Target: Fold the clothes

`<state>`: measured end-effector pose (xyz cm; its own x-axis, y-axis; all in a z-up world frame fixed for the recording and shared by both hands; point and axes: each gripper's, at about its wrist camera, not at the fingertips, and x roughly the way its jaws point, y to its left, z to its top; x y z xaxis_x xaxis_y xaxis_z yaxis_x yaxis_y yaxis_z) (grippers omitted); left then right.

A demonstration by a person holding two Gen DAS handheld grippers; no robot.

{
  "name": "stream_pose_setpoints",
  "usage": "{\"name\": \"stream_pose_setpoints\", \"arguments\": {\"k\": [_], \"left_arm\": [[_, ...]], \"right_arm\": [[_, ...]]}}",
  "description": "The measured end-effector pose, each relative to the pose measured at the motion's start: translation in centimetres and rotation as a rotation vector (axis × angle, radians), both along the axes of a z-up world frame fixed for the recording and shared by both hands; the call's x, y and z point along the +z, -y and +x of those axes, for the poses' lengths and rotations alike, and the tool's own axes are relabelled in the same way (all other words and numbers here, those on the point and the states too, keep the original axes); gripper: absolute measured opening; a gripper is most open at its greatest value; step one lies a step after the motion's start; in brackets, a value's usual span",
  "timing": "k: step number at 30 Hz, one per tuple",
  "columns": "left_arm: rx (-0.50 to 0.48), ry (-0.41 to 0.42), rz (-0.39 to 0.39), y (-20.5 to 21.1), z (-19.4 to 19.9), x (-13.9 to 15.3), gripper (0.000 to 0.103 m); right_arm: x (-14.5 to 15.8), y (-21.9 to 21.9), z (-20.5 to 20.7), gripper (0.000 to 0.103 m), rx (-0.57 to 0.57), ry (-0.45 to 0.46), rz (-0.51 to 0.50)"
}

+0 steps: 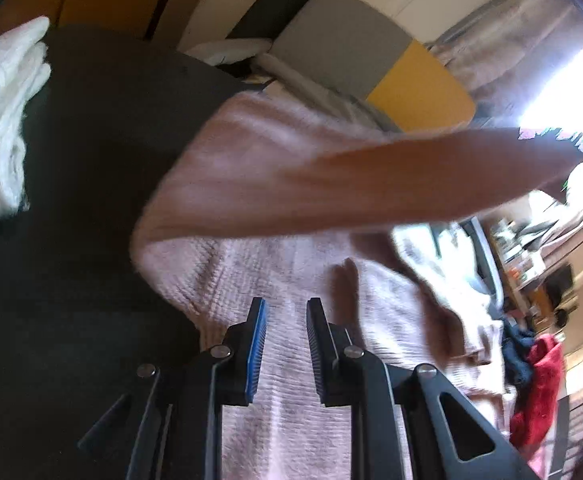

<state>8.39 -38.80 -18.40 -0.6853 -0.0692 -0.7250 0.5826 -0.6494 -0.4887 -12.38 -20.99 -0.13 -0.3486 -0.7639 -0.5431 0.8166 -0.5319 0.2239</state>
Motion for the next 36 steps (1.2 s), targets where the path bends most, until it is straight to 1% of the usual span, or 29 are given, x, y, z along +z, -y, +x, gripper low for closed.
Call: {"name": "stream_pose_setpoints", "arguments": {"k": [4, 6, 8, 11, 13, 15, 18, 20, 22, 24, 25, 26, 27, 28, 30, 32, 33, 34, 35, 36], "left_arm": [[0.000, 0.041, -0.018, -0.4, -0.6, -0.3, 0.020], [-0.003, 0.056, -0.038, -1.0, -0.7, -0.2, 0.020], [-0.017, 0.054, -0.041, -1.7, -0.6, -0.2, 0.020], [-0.039, 0.047, -0.040, -2.9, -0.5, -0.2, 0.020], [-0.057, 0.048, -0.057, -4.0, -0.5, -0.5, 0.020], [-0.066, 0.049, -0.067, -4.7, -0.2, -0.7, 0.019], [-0.072, 0.056, -0.078, -5.3, 0.1, -0.5, 0.020], [-0.074, 0.046, -0.058, -5.2, 0.3, -0.5, 0.020], [-0.064, 0.009, 0.000, -4.6, 0.6, -0.6, 0.020], [-0.049, -0.030, 0.059, -4.0, 1.0, -0.8, 0.020], [-0.042, -0.045, 0.081, -3.7, 1.2, -0.9, 0.020], [-0.039, -0.058, 0.092, -3.6, 1.3, -1.0, 0.020], [-0.041, -0.059, 0.092, -3.6, 1.3, -1.1, 0.020], [-0.044, -0.057, 0.088, -3.6, 1.2, -1.2, 0.020], [-0.050, -0.043, 0.072, -3.8, 0.9, -1.3, 0.020], [-0.053, -0.032, 0.057, -4.0, 0.6, -1.2, 0.020], [-0.054, -0.026, 0.050, -4.1, 0.5, -1.1, 0.020], [-0.054, -0.021, 0.047, -4.1, 0.3, -1.0, 0.020], [-0.053, -0.016, 0.044, -4.0, 0.1, -0.9, 0.020], [-0.049, -0.011, 0.042, -3.9, -0.1, -0.9, 0.020]], "right_arm": [[1.7, -1.9, -1.6, 0.007, -0.031, -0.064, 0.010], [1.5, -3.6, -2.8, 0.007, -0.064, -0.078, 0.022], [0.6, -6.1, -4.2, 0.007, -0.099, -0.062, 0.031], [-2.6, -11.1, -6.3, 0.007, -0.172, 0.014, 0.045], [-5.2, -13.9, -7.3, 0.007, -0.218, 0.078, 0.053], [-8.2, -16.7, -7.8, 0.007, -0.257, 0.149, 0.050], [-12.4, -19.5, -7.8, 0.007, -0.293, 0.241, 0.036], [-14.7, -20.7, -7.6, 0.011, -0.290, 0.307, -0.005], [-16.4, -21.3, -7.4, 0.012, -0.292, 0.359, -0.061], [-17.4, -21.9, -7.8, 0.023, -0.292, 0.428, -0.145], [-17.7, -22.2, -8.1, 0.046, -0.297, 0.460, -0.191], [-17.9, -22.2, -8.3, 0.075, -0.298, 0.482, -0.229], [-18.2, -22.5, -8.7, 0.085, -0.305, 0.515, -0.286], [-18.3, -22.7, -9.0, 0.087, -0.311, 0.539, -0.331], [-18.4, -22.9, -9.7, 0.083, -0.328, 0.568, -0.399], [-18.5, -22.6, -10.6, 0.063, -0.339, 0.592, -0.437], [-18.6, -22.3, -11.1, 0.062, -0.356, 0.604, -0.431], [-18.9, -21.8, -11.6, 0.062, -0.373, 0.612, -0.403], [-19.2, -21.3, -12.1, 0.055, -0.389, 0.618, -0.370], [-19.5, -20.9, -12.5, 0.045, -0.404, 0.624, -0.337]]}}
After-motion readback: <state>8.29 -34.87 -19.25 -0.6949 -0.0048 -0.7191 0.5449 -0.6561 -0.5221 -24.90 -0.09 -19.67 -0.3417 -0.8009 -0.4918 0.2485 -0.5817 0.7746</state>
